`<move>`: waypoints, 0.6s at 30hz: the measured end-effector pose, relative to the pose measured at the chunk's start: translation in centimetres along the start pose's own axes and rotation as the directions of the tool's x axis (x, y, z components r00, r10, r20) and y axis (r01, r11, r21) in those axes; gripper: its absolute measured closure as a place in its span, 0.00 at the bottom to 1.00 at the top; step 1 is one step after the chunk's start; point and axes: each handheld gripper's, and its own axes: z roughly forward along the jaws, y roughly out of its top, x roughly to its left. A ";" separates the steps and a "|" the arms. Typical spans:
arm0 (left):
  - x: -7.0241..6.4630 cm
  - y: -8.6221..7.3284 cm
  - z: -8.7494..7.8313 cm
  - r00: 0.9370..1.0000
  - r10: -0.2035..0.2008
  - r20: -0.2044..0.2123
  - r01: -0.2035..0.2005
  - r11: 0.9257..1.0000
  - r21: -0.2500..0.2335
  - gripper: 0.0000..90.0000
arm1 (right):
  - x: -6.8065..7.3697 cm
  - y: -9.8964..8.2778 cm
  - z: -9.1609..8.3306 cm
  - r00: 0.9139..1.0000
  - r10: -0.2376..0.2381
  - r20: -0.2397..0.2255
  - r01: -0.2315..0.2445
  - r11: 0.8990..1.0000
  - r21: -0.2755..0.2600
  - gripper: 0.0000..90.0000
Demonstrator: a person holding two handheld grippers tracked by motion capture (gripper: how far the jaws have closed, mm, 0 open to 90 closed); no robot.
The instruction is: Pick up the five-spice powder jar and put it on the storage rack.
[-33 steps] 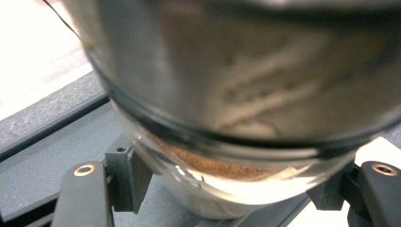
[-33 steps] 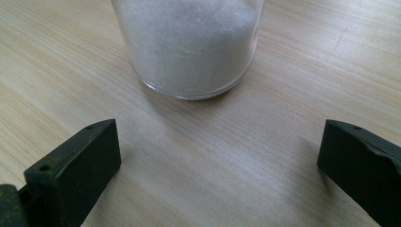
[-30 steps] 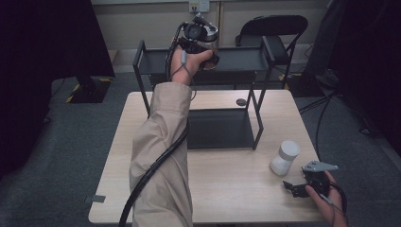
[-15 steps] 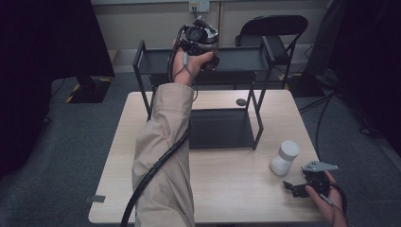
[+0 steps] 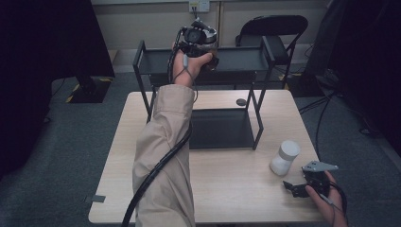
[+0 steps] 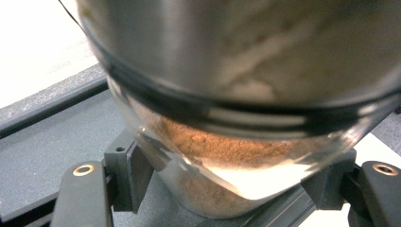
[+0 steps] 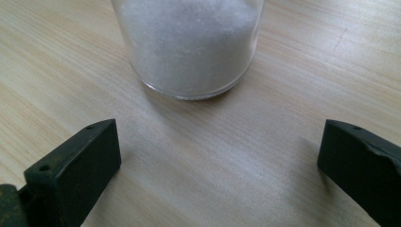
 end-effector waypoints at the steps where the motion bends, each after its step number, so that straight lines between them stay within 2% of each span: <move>1: -0.1 0.0 0.0 1.000 0.000 -0.008 0.000 1.000 0.004 0.31 | 0.0 0.0 0.0 1.000 0.000 0.000 0.000 1.000 0.000 0.00; 5: -0.2 -0.5 0.0 0.998 -0.047 -0.032 0.047 0.999 -0.013 0.17 | 0.0 0.0 0.0 1.000 -0.002 0.001 0.002 1.000 -0.001 0.00; 12: -0.2 -1.4 -0.8 0.995 -0.092 -0.047 0.090 0.995 -0.040 0.06 | 0.0 0.0 0.0 1.000 -0.002 0.001 0.002 1.000 -0.001 0.00; 16: -0.7 -2.0 -1.5 0.995 -0.081 -0.062 0.078 0.995 -0.059 0.01 | 0.0 0.0 0.0 1.000 -0.002 0.001 0.002 1.000 -0.002 0.00; 18: -0.8 -2.3 -1.8 0.995 -0.080 -0.053 0.076 0.994 -0.073 0.01 | 0.0 0.0 0.0 1.000 -0.002 0.001 0.002 1.000 -0.002 0.00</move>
